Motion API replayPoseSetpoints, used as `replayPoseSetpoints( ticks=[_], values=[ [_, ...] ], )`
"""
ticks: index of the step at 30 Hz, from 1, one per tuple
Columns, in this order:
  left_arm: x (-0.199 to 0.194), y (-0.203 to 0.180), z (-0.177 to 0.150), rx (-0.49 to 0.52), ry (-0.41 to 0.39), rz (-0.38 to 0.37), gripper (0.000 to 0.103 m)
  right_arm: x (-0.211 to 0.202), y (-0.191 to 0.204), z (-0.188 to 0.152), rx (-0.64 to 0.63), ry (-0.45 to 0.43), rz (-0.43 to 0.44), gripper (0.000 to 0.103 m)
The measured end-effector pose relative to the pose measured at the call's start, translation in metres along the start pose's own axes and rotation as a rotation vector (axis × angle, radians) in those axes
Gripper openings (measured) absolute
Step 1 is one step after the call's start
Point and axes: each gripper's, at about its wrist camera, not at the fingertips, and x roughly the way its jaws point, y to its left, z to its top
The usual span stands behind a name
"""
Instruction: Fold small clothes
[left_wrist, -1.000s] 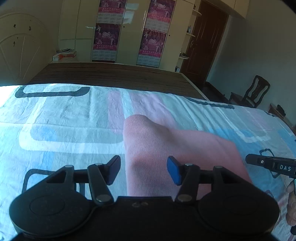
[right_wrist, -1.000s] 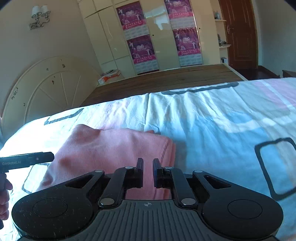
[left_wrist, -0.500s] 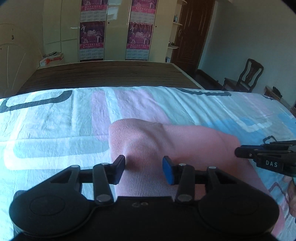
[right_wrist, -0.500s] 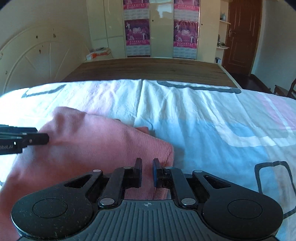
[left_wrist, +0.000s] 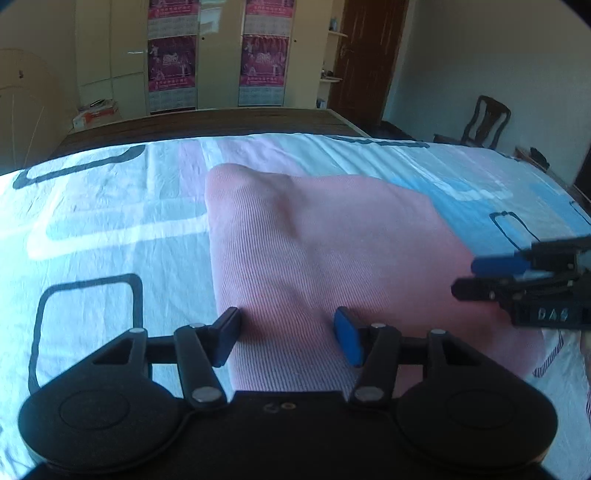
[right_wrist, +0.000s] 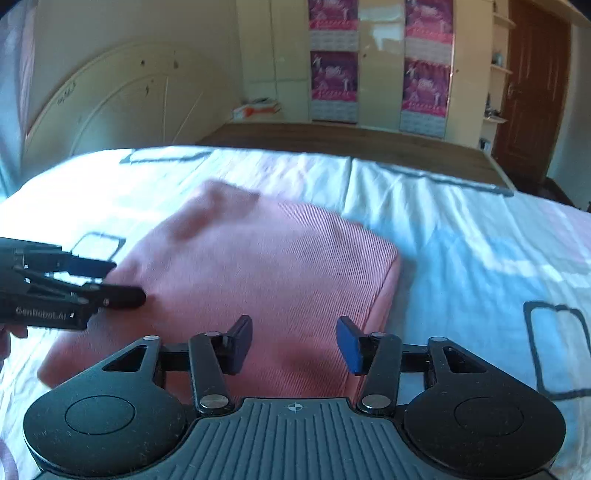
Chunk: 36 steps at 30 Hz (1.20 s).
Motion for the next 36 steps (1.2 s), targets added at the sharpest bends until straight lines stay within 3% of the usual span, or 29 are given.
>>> replayPoseSetpoints(
  ticks=[1, 6, 9, 12, 14, 19, 24, 26, 29, 33, 34, 36],
  values=[
    [0.001, 0.000, 0.000, -0.023, -0.001, -0.001, 0.055, 0.010, 0.004, -0.011, -0.023, 0.040, -0.034, 0.028],
    [-0.019, -0.012, -0.001, -0.018, -0.020, 0.036, 0.053, -0.004, 0.011, -0.018, -0.010, -0.015, -0.055, 0.027],
    [-0.036, -0.018, -0.023, -0.017, -0.029, 0.053, 0.056, -0.027, 0.018, -0.027, -0.007, -0.037, 0.010, 0.028],
    [-0.038, -0.023, -0.047, -0.015, 0.019, 0.089, 0.058, -0.025, 0.026, -0.048, -0.069, 0.030, -0.023, 0.027],
    [-0.038, -0.021, -0.062, -0.066, 0.052, 0.061, 0.057, -0.030, 0.027, -0.061, -0.072, 0.027, -0.031, 0.027],
    [-0.050, -0.022, -0.084, -0.066, 0.038, 0.070, 0.060, -0.039, 0.020, -0.082, -0.014, 0.033, -0.021, 0.027],
    [-0.068, -0.015, -0.085, -0.065, 0.047, 0.094, 0.066, -0.045, 0.021, -0.085, -0.036, 0.028, -0.014, 0.028],
    [-0.081, -0.012, -0.082, -0.081, 0.001, 0.081, 0.077, -0.050, 0.021, -0.080, -0.052, 0.013, -0.023, 0.028],
    [-0.086, -0.007, -0.070, -0.088, -0.058, 0.131, 0.078, -0.066, 0.018, -0.069, -0.036, -0.079, -0.010, 0.029],
    [-0.071, 0.004, -0.059, -0.179, -0.067, 0.145, 0.073, -0.053, 0.018, -0.059, -0.065, -0.071, -0.011, 0.029],
    [-0.065, 0.007, -0.060, -0.200, -0.055, 0.146, 0.072, -0.049, 0.018, -0.060, -0.081, -0.067, -0.012, 0.029],
    [-0.040, 0.011, -0.065, -0.230, 0.073, 0.147, 0.074, -0.029, 0.016, -0.065, -0.129, 0.032, -0.080, 0.029]
  ],
)
